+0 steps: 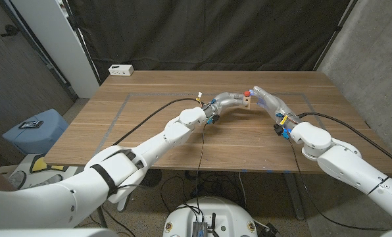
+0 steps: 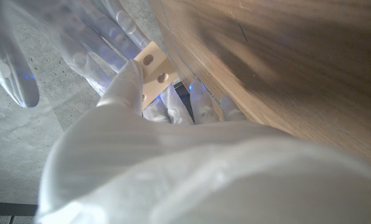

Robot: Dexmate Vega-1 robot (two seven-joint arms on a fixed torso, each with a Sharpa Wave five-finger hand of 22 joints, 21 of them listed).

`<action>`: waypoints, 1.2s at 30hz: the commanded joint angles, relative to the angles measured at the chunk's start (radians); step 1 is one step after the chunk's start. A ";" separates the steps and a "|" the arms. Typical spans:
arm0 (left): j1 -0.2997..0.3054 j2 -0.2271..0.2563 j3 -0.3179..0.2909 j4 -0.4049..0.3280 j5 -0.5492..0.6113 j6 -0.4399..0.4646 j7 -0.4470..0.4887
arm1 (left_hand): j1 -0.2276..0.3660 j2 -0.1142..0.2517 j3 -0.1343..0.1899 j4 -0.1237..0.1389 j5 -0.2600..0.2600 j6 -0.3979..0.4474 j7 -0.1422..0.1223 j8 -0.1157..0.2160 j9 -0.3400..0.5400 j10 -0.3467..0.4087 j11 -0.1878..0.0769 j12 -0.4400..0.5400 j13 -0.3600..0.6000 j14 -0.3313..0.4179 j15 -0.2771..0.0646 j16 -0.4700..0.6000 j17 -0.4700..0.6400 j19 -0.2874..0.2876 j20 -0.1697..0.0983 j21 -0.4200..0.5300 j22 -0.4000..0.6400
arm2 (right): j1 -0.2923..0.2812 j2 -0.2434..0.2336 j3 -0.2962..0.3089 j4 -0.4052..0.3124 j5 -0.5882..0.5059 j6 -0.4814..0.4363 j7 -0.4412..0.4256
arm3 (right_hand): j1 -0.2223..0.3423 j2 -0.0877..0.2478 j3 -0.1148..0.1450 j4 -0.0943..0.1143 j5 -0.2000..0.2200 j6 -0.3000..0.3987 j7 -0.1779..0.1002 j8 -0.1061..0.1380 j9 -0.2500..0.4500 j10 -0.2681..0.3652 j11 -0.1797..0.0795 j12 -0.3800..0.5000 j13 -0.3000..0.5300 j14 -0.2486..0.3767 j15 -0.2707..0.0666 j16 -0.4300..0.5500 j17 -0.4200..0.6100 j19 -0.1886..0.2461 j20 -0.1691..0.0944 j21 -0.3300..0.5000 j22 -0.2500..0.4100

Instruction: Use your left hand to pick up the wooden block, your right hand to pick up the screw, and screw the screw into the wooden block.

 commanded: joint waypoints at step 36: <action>-0.015 -0.022 0.002 0.045 -0.005 -0.007 -0.012 | -0.021 0.029 0.087 0.079 0.006 0.044 0.037 0.009 0.001 0.009 0.004 0.017 0.025 0.021 -0.028 0.008 0.002 0.018 -0.008 0.005 0.002 | -0.031 -0.028 0.007 -0.055 0.003 -0.046 -0.008 | -0.005 0.002 0.010 -0.002 0.005 0.027 0.003 0.005 0.001 -0.019 -0.008 0.006 0.003 -0.068 -0.007 0.007 -0.001 -0.001 -0.007 0.006 0.002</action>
